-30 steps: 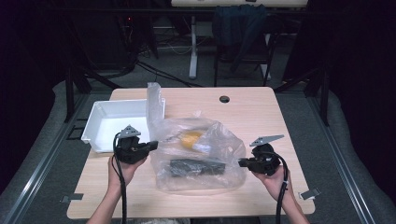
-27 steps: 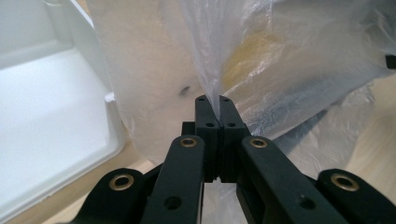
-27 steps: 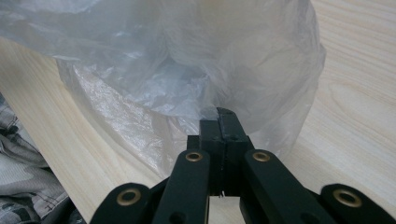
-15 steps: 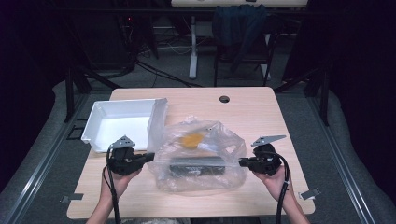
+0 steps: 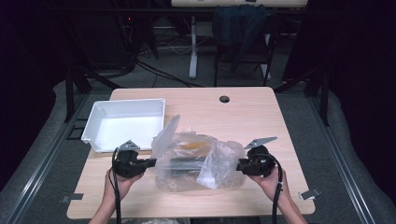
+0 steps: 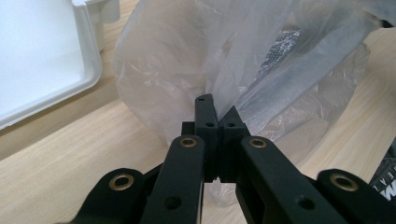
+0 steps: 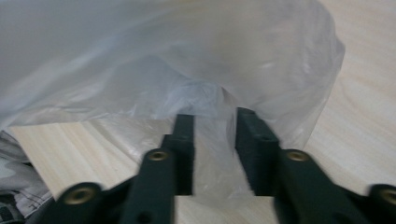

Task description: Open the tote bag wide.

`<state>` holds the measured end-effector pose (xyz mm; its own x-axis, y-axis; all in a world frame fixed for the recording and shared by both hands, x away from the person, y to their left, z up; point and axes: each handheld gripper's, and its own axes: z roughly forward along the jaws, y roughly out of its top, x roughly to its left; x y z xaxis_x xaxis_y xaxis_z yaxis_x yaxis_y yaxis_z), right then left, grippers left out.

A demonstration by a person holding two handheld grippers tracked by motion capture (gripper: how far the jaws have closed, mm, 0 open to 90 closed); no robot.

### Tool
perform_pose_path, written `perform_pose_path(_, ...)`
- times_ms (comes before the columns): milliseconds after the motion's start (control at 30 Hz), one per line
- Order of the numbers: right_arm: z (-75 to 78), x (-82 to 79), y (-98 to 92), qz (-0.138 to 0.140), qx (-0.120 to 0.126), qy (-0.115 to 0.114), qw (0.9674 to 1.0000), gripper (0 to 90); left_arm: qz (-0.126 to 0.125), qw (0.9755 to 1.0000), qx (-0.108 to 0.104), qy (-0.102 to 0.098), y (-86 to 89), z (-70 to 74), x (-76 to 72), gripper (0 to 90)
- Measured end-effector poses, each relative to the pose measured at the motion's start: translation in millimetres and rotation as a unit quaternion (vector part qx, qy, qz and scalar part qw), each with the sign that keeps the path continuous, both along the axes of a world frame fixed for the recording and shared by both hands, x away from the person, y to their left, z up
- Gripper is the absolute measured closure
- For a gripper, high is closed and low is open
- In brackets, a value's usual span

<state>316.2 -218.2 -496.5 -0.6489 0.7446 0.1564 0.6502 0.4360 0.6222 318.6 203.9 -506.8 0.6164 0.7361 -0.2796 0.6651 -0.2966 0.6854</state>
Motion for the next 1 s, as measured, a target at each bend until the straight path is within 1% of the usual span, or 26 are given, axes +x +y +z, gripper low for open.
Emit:
perform_pose_path(33,0.0,0.0,0.0,0.0,0.0,0.0,1.0,59.7,0.0,1.0,0.0,0.0,0.0,0.0,0.0,90.0)
perform_pose_path(67,7.8,-8.0,1.2,0.011,0.005,-0.023,0.9997,47.4,0.0,1.0,-0.002,-0.001,-0.1,0.3,-0.2,90.0)
perform_pose_path(100,7.8,-8.0,1.2,0.011,0.005,-0.023,0.9997,47.4,0.0,1.0,-0.002,-0.002,-0.3,0.6,-0.5,90.0)
perform_pose_path(133,10.7,-11.2,2.7,0.014,0.006,-0.034,0.9993,42.7,0.0,1.0,-0.003,-0.002,-0.4,0.7,-0.8,90.0)
perform_pose_path(167,13.5,-14.2,7.1,0.028,0.009,-0.049,0.9984,34.7,0.0,1.0,-0.004,-0.002,-0.5,0.7,-1.0,90.0)
perform_pose_path(200,13.5,-14.2,7.1,0.028,0.009,-0.049,0.9984,34.7,0.0,1.0,-0.004,-0.002,-0.7,0.8,-1.1,90.0)
perform_pose_path(267,13.8,-15.7,14.7,0.035,0.003,-0.059,0.9976,31.0,0.001,1.0,-0.006,-0.002,-0.8,0.5,-0.8,90.0)
perform_pose_path(300,13.4,-16.0,18.5,0.036,-0.001,-0.065,0.9973,31.4,0.0,1.0,-0.005,-0.001,-0.7,0.3,-0.5,90.0)
perform_pose_path(333,13.5,-16.2,21.5,0.033,-0.007,-0.068,0.9971,32.5,0.001,1.0,-0.005,0.0,-0.9,-0.2,-0.2,90.0)
perform_pose_path(367,13.3,-15.5,27.7,0.028,-0.014,-0.082,0.9962,44.1,0.003,1.0,-0.008,-0.001,-1.5,-1.1,0.0,90.0)
perform_pose_path(400,13.3,-15.5,27.7,0.028,-0.014,-0.082,0.9962,44.1,0.0,1.0,-0.005,0.0,-1.6,-1.3,0.5,90.0)
perform_pose_path(433,12.9,-13.0,31.6,0.024,-0.02,-0.087,0.9958,61.7,0.001,1.0,-0.005,0.0,-2.0,-1.5,0.5,90.0)
perform_pose_path(467,12.9,-13.0,31.6,0.024,-0.02,-0.087,0.9958,61.7,0.001,1.0,-0.005,0.001,-2.3,-1.5,0.4,90.0)
perform_pose_path(533,10.9,-9.4,31.0,0.023,-0.014,-0.083,0.9962,78.2,0.001,1.0,-0.003,0.0,-2.8,-1.3,-0.3,89.9)
perform_pose_path(567,9.6,-7.6,29.8,0.024,-0.012,-0.074,0.9969,84.7,0.001,1.0,-0.002,0.0,-2.9,-1.2,-0.4,89.9)
perform_pose_path(600,8.3,-6.6,28.4,0.021,-0.008,-0.071,0.9972,88.7,0.0,1.0,0.0,0.0,-3.0,-1.0,-0.2,89.9)
perform_pose_path(633,7.8,-6.2,25.5,0.019,-0.003,-0.061,0.998,90.0,0.002,1.0,0.002,-0.001,-3.4,-1.1,-0.2,89.5)
perform_pose_path(700,8.5,-7.4,23.6,0.02,0.003,-0.056,0.9982,90.0,0.0,1.0,0.008,0.0,-3.6,-0.3,0.2,85.0)
perform_pose_path(733,8.5,-7.4,23.6,0.02,0.003,-0.056,0.9982,90.0,0.001,0.9999,0.013,-0.002,-4.3,0.1,0.3,85.0)
perform_pose_path(767,9.0,-8.5,23.2,0.021,0.005,-0.057,0.9982,90.0,0.002,0.9999,0.012,-0.003,-5.1,0.4,0.2,82.1)
perform_pose_path(800,9.6,-9.6,22.8,0.022,0.008,-0.057,0.9981,90.0,0.002,0.9999,0.016,-0.001,-5.2,1.5,0.4,77.3)
perform_pose_path(833,11.1,-10.9,22.3,0.027,0.009,-0.057,0.998,90.0,0.007,0.9997,0.021,-0.004,-6.3,2.3,0.4,63.7)
perform_pose_path(900,12.2,-12.0,21.9,0.027,0.013,-0.058,0.9979,90.0,0.012,0.9997,0.017,-0.01,-6.7,5.1,-0.1,52.0)
perform_pose_path(933,12.2,-12.0,21.9,0.027,0.013,-0.058,0.9979,90.0,0.017,0.9995,0.021,-0.015,-6.7,8.0,-0.9,52.0)
perform_pose_path(967,13.0,-12.0,20.5,0.029,0.012,-0.058,0.9978,90.0,0.024,0.9989,0.02,-0.034,-6.6,15.6,-2.9,45.3)
perform_pose_path(1000,12.9,-12.1,20.0,0.029,0.014,-0.056,0.9979,90.0,0.029,0.9985,0.021,-0.041,-5.8,21.4,-3.6,43.0)
